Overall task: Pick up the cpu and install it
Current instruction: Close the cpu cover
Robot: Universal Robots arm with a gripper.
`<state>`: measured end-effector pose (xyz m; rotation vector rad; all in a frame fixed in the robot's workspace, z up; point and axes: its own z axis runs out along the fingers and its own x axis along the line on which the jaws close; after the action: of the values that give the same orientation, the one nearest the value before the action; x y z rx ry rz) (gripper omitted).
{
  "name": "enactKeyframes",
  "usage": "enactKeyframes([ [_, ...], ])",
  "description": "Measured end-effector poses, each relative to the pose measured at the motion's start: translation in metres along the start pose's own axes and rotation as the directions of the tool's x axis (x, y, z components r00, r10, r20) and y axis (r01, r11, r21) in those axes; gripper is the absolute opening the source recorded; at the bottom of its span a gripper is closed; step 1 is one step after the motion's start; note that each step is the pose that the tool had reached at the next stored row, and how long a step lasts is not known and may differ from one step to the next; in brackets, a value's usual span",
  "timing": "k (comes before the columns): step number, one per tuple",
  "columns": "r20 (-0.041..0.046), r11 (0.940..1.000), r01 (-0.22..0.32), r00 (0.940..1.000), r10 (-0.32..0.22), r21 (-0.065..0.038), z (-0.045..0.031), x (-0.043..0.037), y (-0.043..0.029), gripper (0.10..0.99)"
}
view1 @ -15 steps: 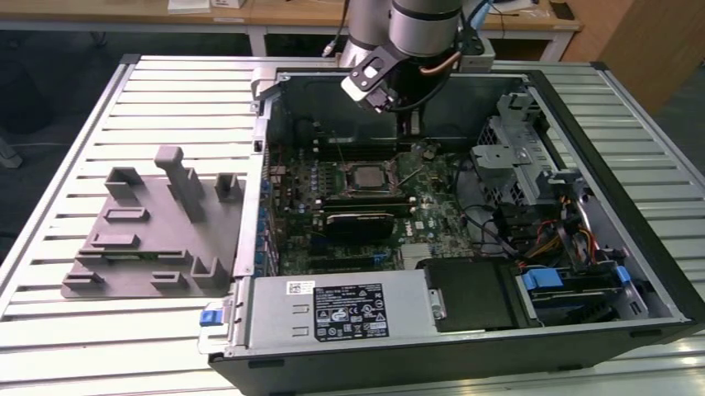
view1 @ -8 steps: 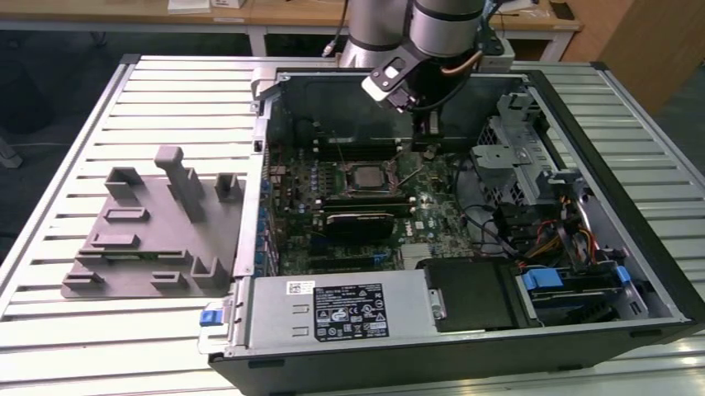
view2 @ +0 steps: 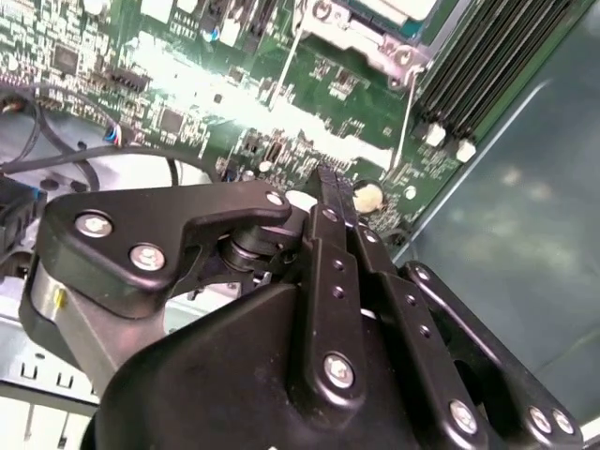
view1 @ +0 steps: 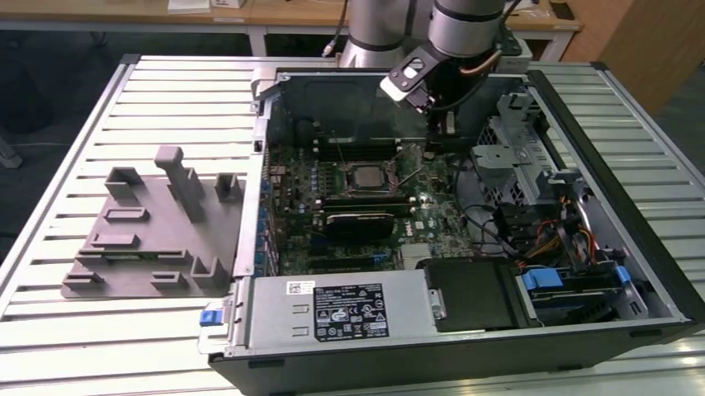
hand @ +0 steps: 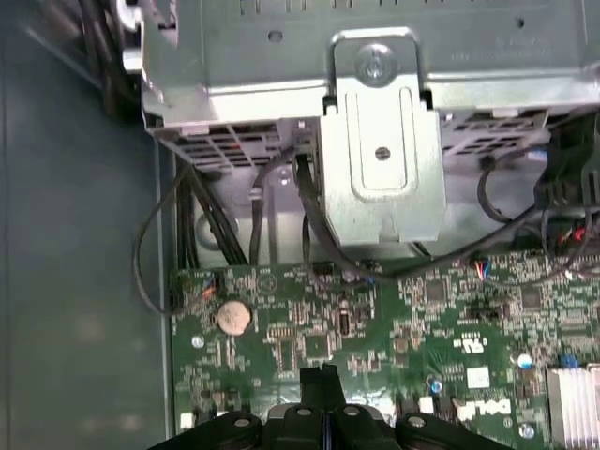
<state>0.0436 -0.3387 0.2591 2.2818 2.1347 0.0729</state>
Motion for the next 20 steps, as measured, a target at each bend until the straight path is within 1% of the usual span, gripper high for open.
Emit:
enactKeyframes([
  [2, 0.0, 1.0, 0.0, 1.0, 0.0, 0.0, 0.0012, 0.0, 0.0012, 0.106],
  [11, 0.0001, 1.0, -0.002, 1.0, 0.002, 0.0, 0.0164, -0.0002, 0.0021, 0.106],
  [20, 0.0002, 1.0, -0.002, 1.0, 0.002, 0.0, 0.0175, -0.0002, 0.0023, 0.106],
])
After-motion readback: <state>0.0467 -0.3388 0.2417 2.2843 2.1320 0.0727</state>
